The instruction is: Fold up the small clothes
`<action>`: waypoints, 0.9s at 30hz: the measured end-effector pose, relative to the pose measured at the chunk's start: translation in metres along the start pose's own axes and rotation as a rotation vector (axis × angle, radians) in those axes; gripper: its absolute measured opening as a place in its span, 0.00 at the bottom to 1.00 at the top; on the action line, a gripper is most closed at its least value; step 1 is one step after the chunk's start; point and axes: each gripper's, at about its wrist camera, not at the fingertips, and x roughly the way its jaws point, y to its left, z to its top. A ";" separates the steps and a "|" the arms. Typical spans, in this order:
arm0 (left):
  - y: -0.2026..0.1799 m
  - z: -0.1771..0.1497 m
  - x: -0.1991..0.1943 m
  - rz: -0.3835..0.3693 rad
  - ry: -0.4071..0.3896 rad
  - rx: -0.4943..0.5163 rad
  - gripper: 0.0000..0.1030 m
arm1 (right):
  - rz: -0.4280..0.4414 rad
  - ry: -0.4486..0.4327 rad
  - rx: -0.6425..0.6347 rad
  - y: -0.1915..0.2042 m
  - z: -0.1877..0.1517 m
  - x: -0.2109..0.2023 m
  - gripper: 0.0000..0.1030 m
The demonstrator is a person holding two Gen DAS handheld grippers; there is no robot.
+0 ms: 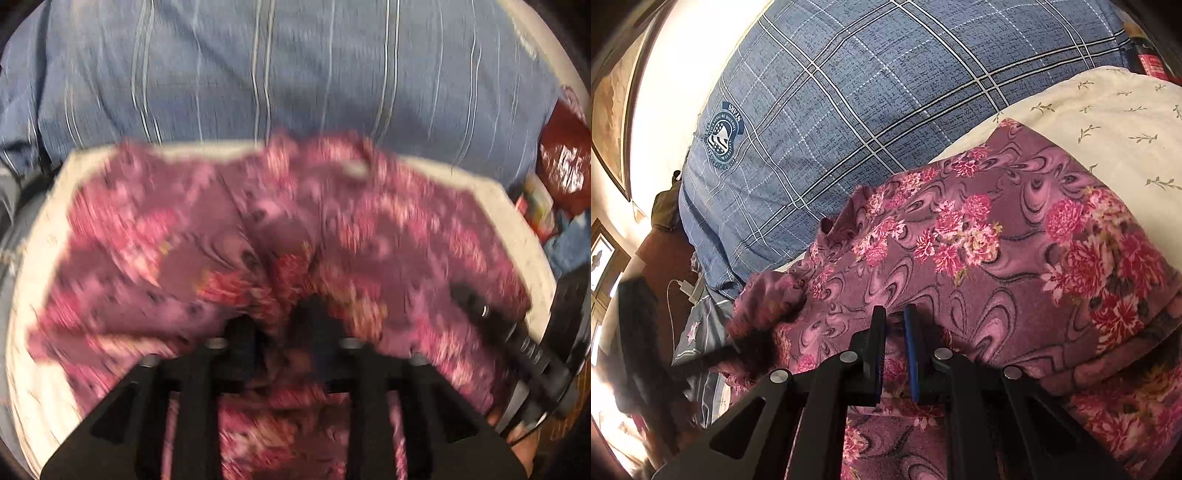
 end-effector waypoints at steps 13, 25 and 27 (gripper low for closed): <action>0.122 -0.045 -0.083 -0.083 -0.029 -0.344 0.64 | 0.025 0.083 -0.474 0.167 -0.009 0.020 0.63; 0.181 -0.078 -0.083 -0.117 -0.013 -0.515 0.64 | -0.266 0.239 -0.903 0.259 -0.063 0.135 0.37; 0.177 -0.077 -0.082 -0.140 -0.007 -0.514 0.64 | -0.239 0.210 -0.882 0.253 -0.056 0.127 0.09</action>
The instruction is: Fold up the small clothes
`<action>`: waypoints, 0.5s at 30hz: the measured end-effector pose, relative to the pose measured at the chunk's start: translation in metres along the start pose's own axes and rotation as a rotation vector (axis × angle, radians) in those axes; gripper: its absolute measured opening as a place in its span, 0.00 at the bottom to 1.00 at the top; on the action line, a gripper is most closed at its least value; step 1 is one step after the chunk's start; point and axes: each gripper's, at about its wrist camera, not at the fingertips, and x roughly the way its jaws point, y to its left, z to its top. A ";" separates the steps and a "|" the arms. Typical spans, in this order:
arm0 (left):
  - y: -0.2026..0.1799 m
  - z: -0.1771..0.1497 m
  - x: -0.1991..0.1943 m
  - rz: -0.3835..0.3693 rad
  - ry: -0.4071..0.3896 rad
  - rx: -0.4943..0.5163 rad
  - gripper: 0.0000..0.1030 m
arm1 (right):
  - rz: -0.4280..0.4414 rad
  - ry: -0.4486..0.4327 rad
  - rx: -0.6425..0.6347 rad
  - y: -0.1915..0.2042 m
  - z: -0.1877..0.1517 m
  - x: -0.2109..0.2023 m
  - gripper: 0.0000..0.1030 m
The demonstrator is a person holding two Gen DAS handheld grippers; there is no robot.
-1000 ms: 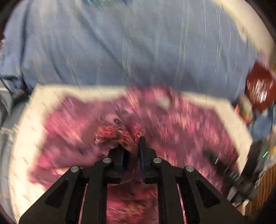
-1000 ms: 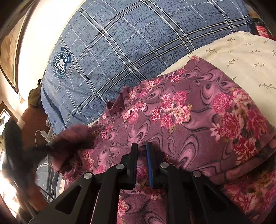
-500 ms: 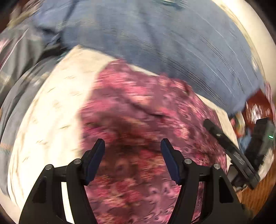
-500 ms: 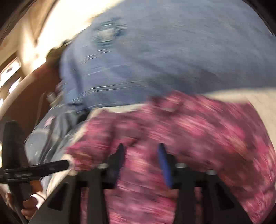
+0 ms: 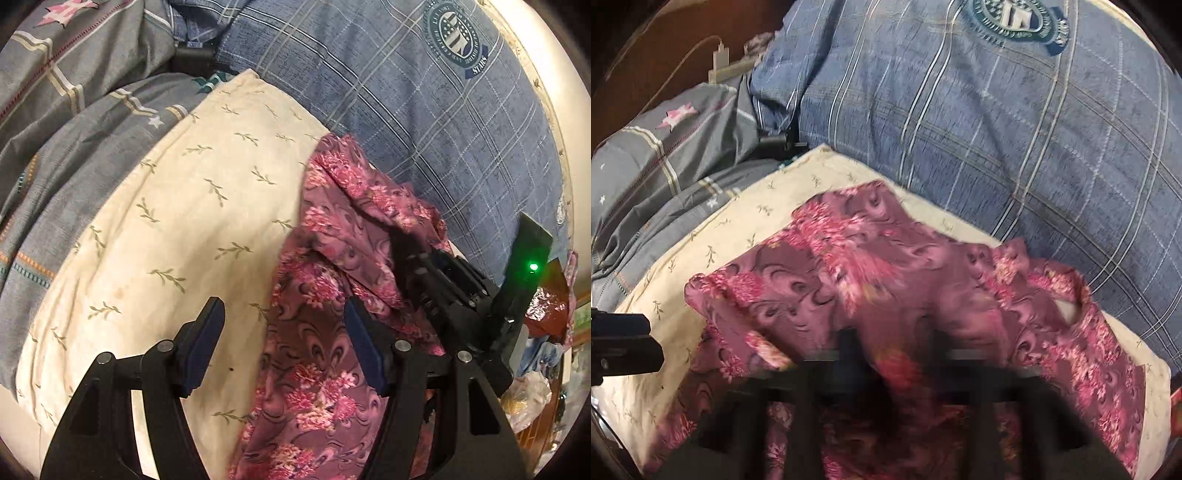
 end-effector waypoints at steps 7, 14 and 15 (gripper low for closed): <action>-0.030 0.005 0.021 -0.042 0.045 0.014 0.64 | 0.209 -0.168 0.551 -0.117 -0.057 -0.060 0.09; -0.066 -0.004 0.060 -0.085 0.136 0.017 0.64 | 0.287 -0.129 1.120 -0.215 -0.196 -0.071 0.17; -0.072 -0.007 0.064 -0.086 0.148 0.027 0.64 | 0.270 -0.139 1.123 -0.218 -0.204 -0.075 0.19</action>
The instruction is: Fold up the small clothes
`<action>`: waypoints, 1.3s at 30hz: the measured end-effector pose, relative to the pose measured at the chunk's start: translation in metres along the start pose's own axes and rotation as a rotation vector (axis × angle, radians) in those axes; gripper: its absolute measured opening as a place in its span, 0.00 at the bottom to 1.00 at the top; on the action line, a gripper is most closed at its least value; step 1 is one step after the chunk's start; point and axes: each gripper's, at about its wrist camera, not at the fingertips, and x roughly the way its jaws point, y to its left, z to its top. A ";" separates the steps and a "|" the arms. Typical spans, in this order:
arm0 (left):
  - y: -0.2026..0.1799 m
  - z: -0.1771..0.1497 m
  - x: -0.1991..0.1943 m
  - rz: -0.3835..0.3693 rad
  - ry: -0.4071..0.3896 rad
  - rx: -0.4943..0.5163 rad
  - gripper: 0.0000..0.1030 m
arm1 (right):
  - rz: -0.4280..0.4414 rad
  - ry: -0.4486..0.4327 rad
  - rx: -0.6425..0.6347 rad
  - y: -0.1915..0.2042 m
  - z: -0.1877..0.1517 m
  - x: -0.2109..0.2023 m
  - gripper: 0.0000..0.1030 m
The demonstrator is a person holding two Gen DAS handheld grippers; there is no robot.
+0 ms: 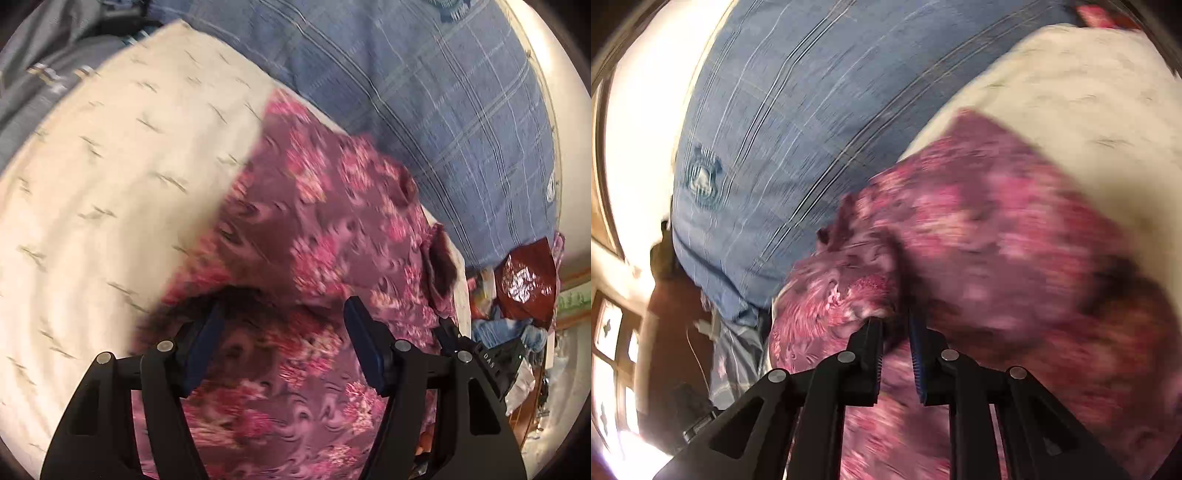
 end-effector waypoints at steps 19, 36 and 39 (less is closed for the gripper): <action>-0.011 -0.002 0.007 -0.001 0.018 0.001 0.64 | -0.330 -0.057 -0.896 0.123 -0.050 0.042 0.06; -0.007 -0.004 0.006 -0.003 0.019 -0.030 0.64 | -0.205 -0.003 -0.819 0.128 -0.050 0.030 0.74; -0.003 -0.004 0.005 -0.015 0.025 -0.039 0.64 | -0.333 0.000 -0.860 0.128 -0.054 0.057 0.63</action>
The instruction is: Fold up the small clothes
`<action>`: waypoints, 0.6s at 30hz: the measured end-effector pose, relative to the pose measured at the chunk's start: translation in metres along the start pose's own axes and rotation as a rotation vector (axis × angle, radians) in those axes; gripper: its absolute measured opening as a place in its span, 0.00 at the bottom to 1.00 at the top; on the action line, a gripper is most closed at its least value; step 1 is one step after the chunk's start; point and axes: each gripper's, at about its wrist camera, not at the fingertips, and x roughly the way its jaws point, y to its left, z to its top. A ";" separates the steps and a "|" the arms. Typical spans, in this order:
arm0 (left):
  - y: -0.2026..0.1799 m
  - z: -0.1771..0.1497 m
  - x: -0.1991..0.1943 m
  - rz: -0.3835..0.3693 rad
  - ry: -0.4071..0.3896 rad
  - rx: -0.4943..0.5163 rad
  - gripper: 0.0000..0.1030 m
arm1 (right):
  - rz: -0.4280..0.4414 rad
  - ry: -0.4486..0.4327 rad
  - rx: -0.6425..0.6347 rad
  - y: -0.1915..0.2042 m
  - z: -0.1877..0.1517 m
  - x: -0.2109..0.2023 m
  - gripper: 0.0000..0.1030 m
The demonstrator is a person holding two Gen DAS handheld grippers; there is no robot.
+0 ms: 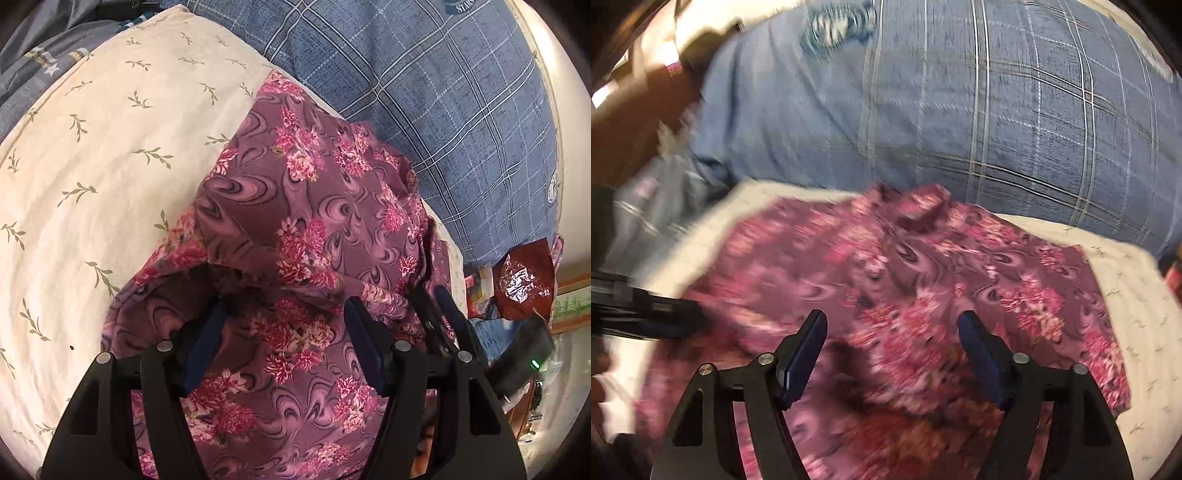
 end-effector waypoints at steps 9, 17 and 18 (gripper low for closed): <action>0.000 0.002 -0.002 -0.030 0.003 -0.009 0.64 | 0.128 -0.069 0.734 -0.180 -0.046 -0.026 0.22; -0.015 0.011 0.014 -0.028 0.033 -0.014 0.65 | 0.282 -0.152 0.862 -0.206 -0.075 -0.039 0.68; -0.016 0.012 0.016 -0.028 0.033 -0.014 0.65 | 0.274 -0.136 0.864 -0.204 -0.072 -0.033 0.68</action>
